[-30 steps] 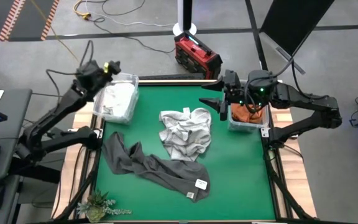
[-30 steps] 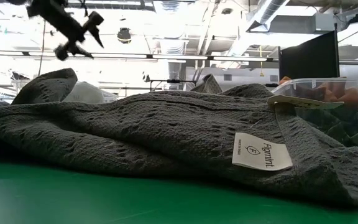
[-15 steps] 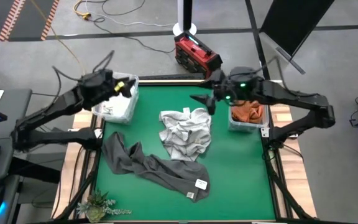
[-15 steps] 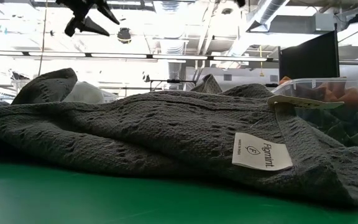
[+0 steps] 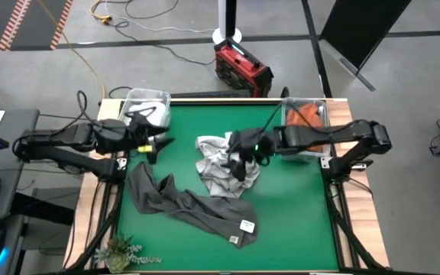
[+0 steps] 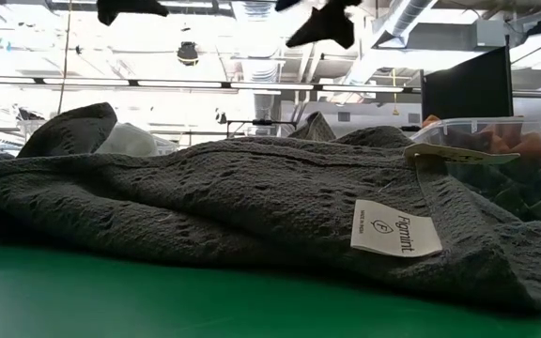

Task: Sort towels by color in basket
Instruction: Put the gray towel into the right transparent bin

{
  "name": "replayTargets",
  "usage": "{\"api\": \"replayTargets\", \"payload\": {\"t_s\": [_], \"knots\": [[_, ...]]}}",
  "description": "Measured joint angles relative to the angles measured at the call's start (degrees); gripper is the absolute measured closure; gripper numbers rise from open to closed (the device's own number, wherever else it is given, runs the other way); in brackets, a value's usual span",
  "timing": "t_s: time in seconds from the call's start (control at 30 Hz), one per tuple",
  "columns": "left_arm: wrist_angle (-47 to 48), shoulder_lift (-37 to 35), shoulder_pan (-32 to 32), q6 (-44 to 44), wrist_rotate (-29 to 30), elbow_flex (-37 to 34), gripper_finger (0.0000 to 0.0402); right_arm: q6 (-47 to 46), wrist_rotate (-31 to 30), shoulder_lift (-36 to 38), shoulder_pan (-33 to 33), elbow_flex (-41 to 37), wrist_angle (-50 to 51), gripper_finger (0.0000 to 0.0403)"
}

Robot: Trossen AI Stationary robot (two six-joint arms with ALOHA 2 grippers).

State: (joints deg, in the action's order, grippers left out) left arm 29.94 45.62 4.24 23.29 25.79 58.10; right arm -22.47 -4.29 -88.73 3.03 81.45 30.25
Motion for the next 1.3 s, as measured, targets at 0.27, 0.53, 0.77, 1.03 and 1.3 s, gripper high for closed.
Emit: {"api": "replayTargets", "payload": {"t_s": [0.27, 0.53, 0.77, 1.03, 1.3], "knots": [[9.7, 4.7, 7.4, -0.7, -0.3, 3.2, 0.0188, 1.6, -2.0, -6.0, 6.2, 0.2, 9.9, 0.01], [11.9, 7.0, 11.1, 4.5, 0.7, 8.3, 0.0188, 12.5, -0.9, -16.3, 11.3, 8.5, 10.2, 0.01], [15.8, 6.8, 11.0, 6.4, 6.7, 17.5, 0.0188, 14.0, 4.7, -22.8, 14.1, 9.5, 9.4, 0.01], [15.9, 6.8, 10.9, 5.1, 13.0, 23.2, 0.0188, 16.0, 4.1, -29.3, 16.7, 9.5, 0.3, 0.01], [16.6, 6.9, 10.9, 7.7, 13.4, 23.2, 0.0188, 20.3, -3.5, -36.5, 16.3, 9.5, -5.0, 0.0113]]}}
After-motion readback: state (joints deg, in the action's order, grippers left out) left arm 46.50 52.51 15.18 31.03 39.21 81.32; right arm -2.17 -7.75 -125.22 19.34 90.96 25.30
